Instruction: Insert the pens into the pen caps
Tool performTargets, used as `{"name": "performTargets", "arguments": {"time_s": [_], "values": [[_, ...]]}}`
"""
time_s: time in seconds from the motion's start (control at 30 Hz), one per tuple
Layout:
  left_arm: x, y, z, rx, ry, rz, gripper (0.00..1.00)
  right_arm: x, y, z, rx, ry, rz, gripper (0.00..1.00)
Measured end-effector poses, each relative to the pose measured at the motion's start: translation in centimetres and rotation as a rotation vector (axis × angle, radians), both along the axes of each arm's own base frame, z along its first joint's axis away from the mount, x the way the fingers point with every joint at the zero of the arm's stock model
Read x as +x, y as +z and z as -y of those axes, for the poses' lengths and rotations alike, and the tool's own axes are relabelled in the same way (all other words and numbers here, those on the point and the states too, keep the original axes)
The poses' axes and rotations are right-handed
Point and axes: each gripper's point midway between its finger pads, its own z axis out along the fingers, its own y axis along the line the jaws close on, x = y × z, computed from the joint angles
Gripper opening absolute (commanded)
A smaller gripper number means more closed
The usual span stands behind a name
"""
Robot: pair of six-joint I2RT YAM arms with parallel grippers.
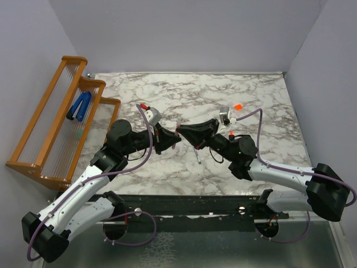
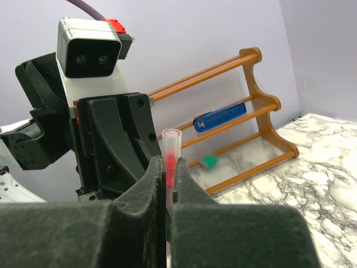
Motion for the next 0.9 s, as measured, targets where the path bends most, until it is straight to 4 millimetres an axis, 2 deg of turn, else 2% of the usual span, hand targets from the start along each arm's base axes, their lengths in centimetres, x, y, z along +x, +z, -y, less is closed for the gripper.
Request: {"name": "performTargets", "arguments": {"time_s": [0.4, 0.77, 0.9], "values": [[-0.2, -0.8, -0.7, 0.009, 0.032, -0.008, 0.0, -0.4, -1.3, -0.8, 0.035, -0.008, -0.017, 0.01], [-0.6, -0.3, -1.1, -0.003, 0.041, 0.01, 0.0, -0.9, -1.8, -1.5, 0.069, -0.024, -0.036, 0.01], [-0.8, -0.9, -1.1, 0.005, 0.035, 0.001, 0.0, -1.1, -2.6, -1.3, 0.073, -0.029, -0.052, 0.01]]}}
